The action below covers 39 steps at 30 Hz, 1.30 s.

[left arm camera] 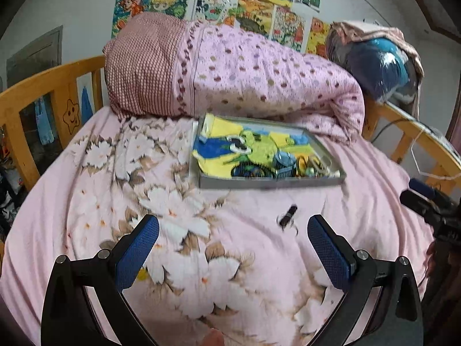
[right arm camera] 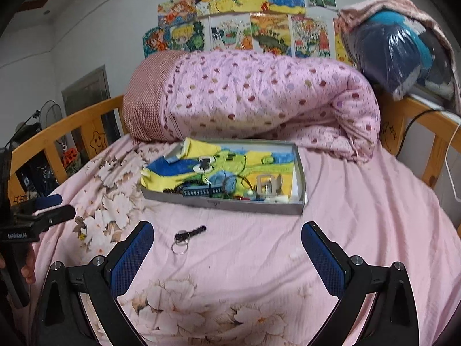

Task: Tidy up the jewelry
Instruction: 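Move both tools toward the black key fob with silver rings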

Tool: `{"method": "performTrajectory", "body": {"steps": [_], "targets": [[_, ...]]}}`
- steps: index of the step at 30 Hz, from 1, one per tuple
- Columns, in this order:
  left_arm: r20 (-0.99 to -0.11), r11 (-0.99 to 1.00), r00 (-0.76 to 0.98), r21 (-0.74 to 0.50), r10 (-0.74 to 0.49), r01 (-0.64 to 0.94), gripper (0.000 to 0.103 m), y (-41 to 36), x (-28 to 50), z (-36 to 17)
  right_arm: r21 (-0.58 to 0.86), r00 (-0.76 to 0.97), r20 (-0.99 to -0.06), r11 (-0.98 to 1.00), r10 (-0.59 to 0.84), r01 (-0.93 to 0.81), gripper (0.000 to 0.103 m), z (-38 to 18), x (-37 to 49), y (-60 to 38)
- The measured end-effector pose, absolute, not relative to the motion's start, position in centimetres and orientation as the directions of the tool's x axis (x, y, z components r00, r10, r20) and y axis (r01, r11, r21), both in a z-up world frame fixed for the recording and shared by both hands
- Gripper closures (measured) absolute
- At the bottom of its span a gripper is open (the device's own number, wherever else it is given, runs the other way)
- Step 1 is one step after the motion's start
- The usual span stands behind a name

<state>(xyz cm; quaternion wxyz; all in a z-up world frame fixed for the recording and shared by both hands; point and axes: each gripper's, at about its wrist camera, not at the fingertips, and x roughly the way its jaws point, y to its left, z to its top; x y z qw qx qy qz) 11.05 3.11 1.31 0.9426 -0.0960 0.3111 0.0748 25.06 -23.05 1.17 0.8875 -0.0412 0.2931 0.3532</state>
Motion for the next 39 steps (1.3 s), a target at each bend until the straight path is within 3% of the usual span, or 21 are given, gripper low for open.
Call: {"method": "performTrajectory", "body": {"steps": [7,24,39], "targets": [[-0.655,0.974,0.754,-0.131,0.053,-0.182,0.002,2.0,12.0,-1.1,0.136,0.552,-0.616,0.767,0.561,-0.627,0.0,-1.0,26.4,-23.4],[-0.734,0.971,0.678,-0.134,0.037,-0.199,0.002,1.8,15.6,-4.4,0.086,0.541,-0.672,0.779,0.505,-0.621,0.0,-3.4,29.4,-22.5],[-0.698,0.991,0.711,-0.136,-0.085,-0.015,0.002,-1.8,19.8,-4.7,0.122,0.539,-0.669,0.791,0.512,-0.6,0.0,-4.0,34.1,-23.9]]}}
